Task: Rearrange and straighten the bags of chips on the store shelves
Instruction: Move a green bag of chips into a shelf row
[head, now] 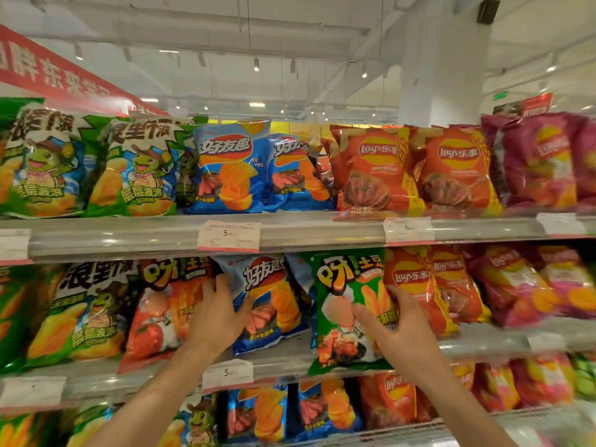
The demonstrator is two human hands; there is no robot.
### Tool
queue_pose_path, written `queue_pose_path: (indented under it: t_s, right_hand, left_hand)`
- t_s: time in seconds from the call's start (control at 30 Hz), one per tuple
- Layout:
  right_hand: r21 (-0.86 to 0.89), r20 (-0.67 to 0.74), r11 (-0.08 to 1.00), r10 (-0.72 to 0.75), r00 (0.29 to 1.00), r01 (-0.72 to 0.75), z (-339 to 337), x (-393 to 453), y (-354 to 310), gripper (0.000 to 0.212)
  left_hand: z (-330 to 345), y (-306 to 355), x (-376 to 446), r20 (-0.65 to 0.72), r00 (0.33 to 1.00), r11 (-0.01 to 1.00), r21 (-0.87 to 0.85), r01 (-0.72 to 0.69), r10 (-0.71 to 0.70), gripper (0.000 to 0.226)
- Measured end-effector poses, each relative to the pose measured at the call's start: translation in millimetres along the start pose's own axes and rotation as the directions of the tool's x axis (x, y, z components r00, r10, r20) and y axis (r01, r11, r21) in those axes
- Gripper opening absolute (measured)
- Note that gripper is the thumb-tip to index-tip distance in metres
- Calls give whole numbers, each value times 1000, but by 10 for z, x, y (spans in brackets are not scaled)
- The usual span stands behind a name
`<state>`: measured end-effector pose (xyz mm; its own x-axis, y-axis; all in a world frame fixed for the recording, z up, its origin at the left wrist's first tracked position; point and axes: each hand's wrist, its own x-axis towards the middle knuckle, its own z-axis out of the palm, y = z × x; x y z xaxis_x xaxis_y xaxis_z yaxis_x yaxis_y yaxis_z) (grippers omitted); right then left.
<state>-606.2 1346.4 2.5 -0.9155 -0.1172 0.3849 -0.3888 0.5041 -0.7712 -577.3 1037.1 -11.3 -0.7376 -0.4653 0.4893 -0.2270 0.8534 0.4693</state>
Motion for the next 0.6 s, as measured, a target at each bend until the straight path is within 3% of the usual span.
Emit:
queue_pose_path:
  t_s: [0.13, 0.2, 0.27, 0.43, 0.6]
  right_hand:
    - [134, 43, 991, 3, 999, -9, 46, 28, -59, 78]
    - [194, 88, 981, -4, 996, -13, 107, 29, -117, 72]
    - [234, 128, 972, -14, 992, -17, 186, 6, -175, 71]
    - [342, 203, 939, -34, 979, -39, 466, -103, -203, 71]
    - [455, 279, 886, -53, 959, -84, 779, -177, -252, 63]
  left_hand:
    - [-181, 76, -203, -74, 989, 984, -121, -133, 125, 51]
    - [-253, 169, -326, 72, 988, 911, -400, -99, 139, 48]
    - [-324, 293, -454, 263, 954, 769, -636, 59, 144, 52]
    - [-341, 360, -648, 318, 936, 716, -688, 116, 154, 56]
    - [-412, 155, -743, 277, 959, 732, -665, 151, 54, 85]
